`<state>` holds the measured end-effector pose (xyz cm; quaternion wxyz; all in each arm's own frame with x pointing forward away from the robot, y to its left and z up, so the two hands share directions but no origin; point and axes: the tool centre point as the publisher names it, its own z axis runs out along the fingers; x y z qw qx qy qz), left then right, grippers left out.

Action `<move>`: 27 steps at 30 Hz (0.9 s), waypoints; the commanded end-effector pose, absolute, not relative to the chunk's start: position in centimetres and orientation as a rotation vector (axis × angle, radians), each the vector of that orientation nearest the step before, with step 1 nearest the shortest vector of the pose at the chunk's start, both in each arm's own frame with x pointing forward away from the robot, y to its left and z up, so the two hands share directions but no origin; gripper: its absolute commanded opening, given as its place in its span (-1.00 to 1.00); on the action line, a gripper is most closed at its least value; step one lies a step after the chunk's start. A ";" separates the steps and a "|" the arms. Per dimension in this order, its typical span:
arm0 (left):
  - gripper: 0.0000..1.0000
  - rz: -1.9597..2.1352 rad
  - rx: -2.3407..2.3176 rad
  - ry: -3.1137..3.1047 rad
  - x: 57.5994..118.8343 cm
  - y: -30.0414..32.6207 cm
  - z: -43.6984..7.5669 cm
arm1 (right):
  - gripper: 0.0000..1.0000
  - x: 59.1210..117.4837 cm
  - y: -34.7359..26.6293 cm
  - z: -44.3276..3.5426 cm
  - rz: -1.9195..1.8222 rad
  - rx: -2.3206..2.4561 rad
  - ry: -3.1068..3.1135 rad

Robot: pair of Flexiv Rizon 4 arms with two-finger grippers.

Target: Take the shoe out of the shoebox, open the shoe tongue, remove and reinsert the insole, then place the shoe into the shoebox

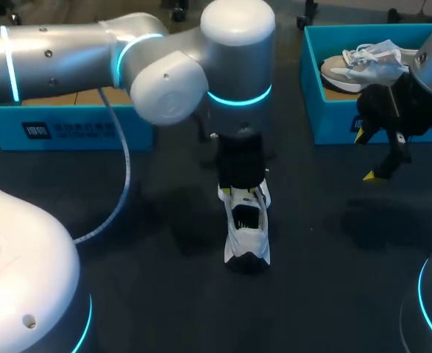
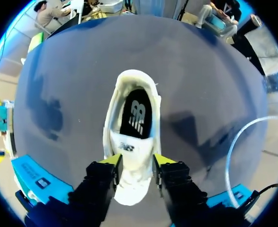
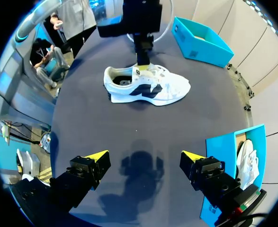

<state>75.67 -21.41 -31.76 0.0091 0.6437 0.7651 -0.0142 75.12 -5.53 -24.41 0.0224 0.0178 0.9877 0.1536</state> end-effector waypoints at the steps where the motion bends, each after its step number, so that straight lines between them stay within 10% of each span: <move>1: 0.85 -0.073 1.944 2.438 75.2 -20.0 -29.8 | 1.00 75.1 -5.5 -24.5 0.473 0.056 3.058; 27: 1.00 -0.183 1.795 2.531 73.0 -15.2 -27.6 | 1.00 75.1 -5.5 -24.5 0.473 0.056 3.058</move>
